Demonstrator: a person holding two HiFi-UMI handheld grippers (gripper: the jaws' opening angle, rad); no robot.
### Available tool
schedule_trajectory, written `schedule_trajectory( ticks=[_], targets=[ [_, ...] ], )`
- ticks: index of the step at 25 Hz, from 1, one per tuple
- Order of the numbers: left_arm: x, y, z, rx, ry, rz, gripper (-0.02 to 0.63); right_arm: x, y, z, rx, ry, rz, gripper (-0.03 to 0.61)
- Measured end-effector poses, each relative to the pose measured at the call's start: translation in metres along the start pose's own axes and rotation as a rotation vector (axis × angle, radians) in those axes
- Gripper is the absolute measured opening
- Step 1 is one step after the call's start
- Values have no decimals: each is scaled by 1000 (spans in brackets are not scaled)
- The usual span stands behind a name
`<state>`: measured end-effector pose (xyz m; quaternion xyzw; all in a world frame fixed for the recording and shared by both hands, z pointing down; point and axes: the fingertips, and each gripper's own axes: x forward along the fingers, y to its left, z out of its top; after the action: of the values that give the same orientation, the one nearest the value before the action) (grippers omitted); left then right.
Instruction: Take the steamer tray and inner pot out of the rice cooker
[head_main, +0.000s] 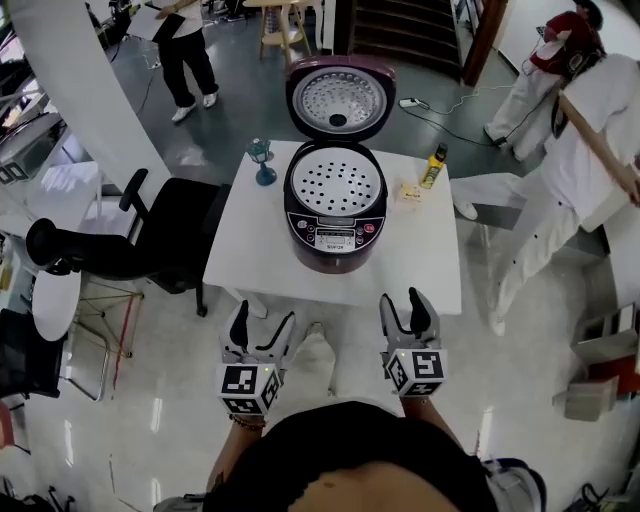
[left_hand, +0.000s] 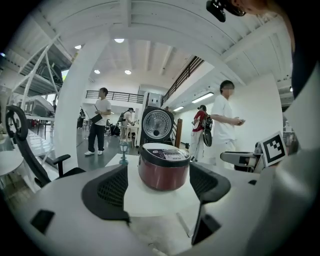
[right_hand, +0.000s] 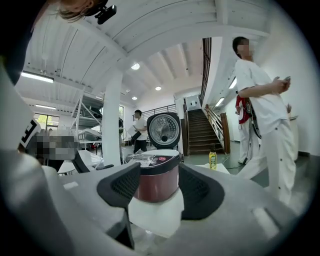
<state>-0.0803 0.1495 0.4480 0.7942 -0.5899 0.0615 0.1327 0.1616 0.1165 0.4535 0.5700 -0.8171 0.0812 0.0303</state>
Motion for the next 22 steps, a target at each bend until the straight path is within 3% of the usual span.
schedule_trajectory(
  ticks=[3, 22],
  targets=[
    [25, 10, 16, -23, -16, -6, 365, 23, -14, 7, 9, 4, -18, 221],
    [169, 68, 86, 54, 33, -27, 365, 154, -68, 49, -44, 55, -92, 221]
  ],
)
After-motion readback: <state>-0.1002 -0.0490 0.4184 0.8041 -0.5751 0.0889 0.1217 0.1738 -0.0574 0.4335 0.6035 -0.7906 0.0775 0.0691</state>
